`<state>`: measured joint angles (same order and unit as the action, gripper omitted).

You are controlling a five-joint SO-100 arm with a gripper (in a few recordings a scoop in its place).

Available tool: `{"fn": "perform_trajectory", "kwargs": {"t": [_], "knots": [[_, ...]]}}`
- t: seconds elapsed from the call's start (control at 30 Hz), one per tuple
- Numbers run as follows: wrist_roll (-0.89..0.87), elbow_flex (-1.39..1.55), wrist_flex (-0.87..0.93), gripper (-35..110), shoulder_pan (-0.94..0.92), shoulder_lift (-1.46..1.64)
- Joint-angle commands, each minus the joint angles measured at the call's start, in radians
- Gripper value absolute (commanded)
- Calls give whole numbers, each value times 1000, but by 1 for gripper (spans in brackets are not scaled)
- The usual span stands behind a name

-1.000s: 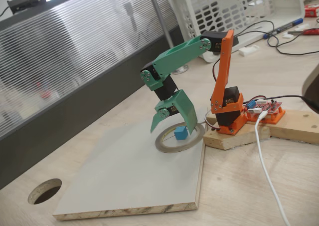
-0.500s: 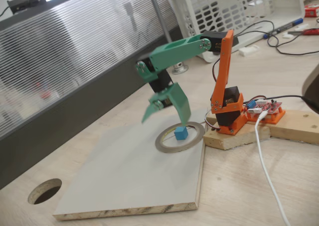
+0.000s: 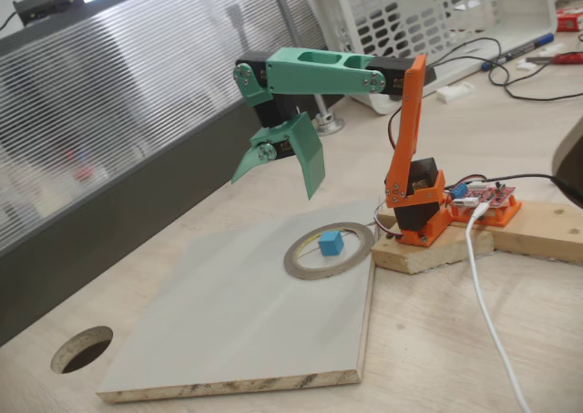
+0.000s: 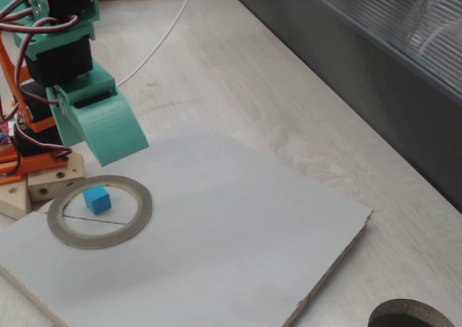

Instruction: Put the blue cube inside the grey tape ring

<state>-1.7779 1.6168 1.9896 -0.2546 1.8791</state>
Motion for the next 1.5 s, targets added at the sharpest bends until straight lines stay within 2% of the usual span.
{"fn": "perform_trajectory", "kwargs": {"t": [0.0, 0.17, 0.27, 0.73, 0.83, 1.47], "knots": [[-14, -2, 26, 106, -18, 14], [-5, 74, 26, 104, -8, 20], [-5, 87, 26, 94, -8, 29], [-12, 78, 25, 11, -18, 32], [-12, 78, 25, -2, -18, 32], [-12, 94, 25, -1, -18, 14]]}}
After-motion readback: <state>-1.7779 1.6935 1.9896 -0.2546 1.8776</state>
